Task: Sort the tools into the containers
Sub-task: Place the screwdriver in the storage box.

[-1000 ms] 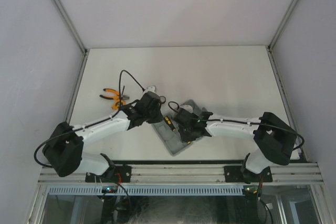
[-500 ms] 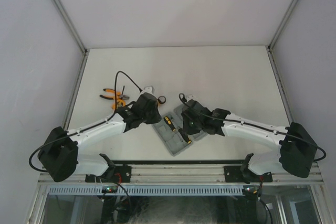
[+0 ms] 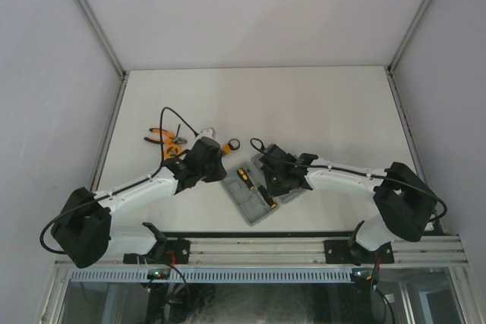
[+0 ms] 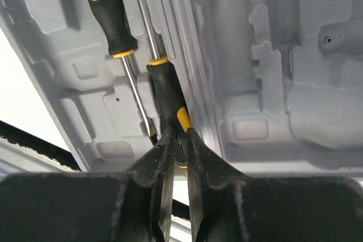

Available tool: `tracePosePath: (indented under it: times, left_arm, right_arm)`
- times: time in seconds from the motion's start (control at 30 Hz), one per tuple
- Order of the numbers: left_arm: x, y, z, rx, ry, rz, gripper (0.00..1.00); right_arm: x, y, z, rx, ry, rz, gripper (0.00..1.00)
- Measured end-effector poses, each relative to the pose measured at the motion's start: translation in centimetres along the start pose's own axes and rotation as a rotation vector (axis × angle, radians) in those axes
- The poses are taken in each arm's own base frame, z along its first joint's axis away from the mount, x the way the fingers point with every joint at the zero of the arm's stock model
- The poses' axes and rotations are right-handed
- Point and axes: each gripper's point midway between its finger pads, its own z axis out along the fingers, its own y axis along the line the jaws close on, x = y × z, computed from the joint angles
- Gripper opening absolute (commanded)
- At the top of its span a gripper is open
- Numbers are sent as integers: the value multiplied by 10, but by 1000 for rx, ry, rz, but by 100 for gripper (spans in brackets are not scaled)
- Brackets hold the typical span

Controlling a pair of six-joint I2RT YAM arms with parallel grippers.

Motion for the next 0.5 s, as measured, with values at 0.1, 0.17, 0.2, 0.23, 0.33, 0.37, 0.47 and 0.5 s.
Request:
tracePosePath:
  times: [0.1, 0.17, 0.2, 0.23, 0.33, 0.37, 0.47, 0.5]
  left_arm:
    - [1, 3, 0, -2, 1, -2, 18]
    - [2, 5, -1, -4, 2, -5, 18]
    - [2, 5, -1, -4, 2, -6, 18]
    - [2, 6, -1, -5, 0, -8, 18]
    - [2, 10, -2, -7, -3, -16, 19]
    - [1, 11, -3, -8, -6, -19, 20]
    - [0, 17, -4, -15, -12, -32, 22]
    - [-1, 18, -4, -16, -16, -36, 24]
  right_arm:
    - [0, 2, 3, 0, 8, -3, 12]
    - [0, 3, 4, 2, 13, -7, 12]
    - [0, 4, 5, 3, 15, -9, 12]
    - [0, 5, 6, 3, 15, -10, 12]
    - [-3, 9, 9, 4, 20, -13, 12]
    - [-4, 11, 10, 4, 21, -10, 12]
    - [-7, 14, 13, 4, 21, 10, 12]
    - [-8, 15, 14, 4, 21, 19, 13]
